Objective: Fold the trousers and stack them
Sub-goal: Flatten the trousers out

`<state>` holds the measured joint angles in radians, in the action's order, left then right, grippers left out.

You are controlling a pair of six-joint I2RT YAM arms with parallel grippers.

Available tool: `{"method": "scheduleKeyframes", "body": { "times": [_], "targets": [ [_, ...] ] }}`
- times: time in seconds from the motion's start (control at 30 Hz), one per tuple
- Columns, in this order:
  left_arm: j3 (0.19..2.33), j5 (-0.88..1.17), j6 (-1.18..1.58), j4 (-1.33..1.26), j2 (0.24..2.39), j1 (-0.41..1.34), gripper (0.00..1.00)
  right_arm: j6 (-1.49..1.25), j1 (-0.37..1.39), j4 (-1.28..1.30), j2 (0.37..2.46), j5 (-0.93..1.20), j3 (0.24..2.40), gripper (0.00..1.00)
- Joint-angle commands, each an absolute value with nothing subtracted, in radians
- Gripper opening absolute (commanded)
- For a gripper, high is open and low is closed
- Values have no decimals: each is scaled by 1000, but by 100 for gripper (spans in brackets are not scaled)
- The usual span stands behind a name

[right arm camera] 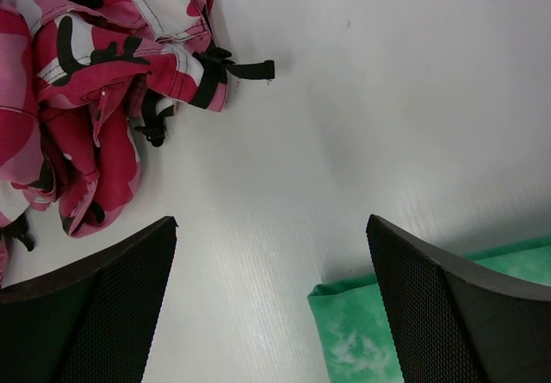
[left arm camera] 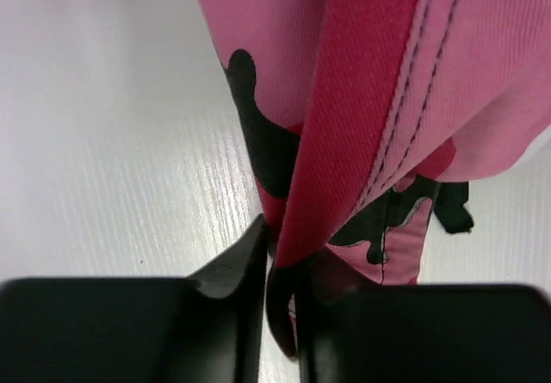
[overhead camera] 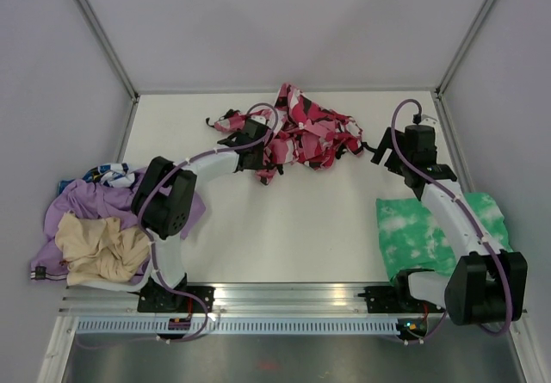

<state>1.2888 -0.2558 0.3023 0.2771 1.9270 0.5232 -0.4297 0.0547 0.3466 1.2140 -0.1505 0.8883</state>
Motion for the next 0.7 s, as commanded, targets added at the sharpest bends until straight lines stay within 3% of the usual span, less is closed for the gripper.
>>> {"method": "scheduleKeyframes", "body": {
  "times": [0.0,0.03,0.17,0.33,0.5,0.67],
  "targets": [
    [1290,-345,285,262,1879,517,18,-462,51,293,1242,-92,896,98],
    [1310,-369,278,276,1855,496,3,-465,51,287,1261,-80,899,98],
    [1365,-368,213,342,1737,376,2,-485,51,290,1318,-72,930,98],
    [1396,-193,33,255,1541,198,2,-495,52,201,1374,-63,936,98],
    [1414,-331,-253,166,1522,190,2,-489,51,54,1503,-35,983,98],
    [1445,-385,-255,157,1551,131,2,-529,55,-136,1638,92,1043,95]
  ]
}}
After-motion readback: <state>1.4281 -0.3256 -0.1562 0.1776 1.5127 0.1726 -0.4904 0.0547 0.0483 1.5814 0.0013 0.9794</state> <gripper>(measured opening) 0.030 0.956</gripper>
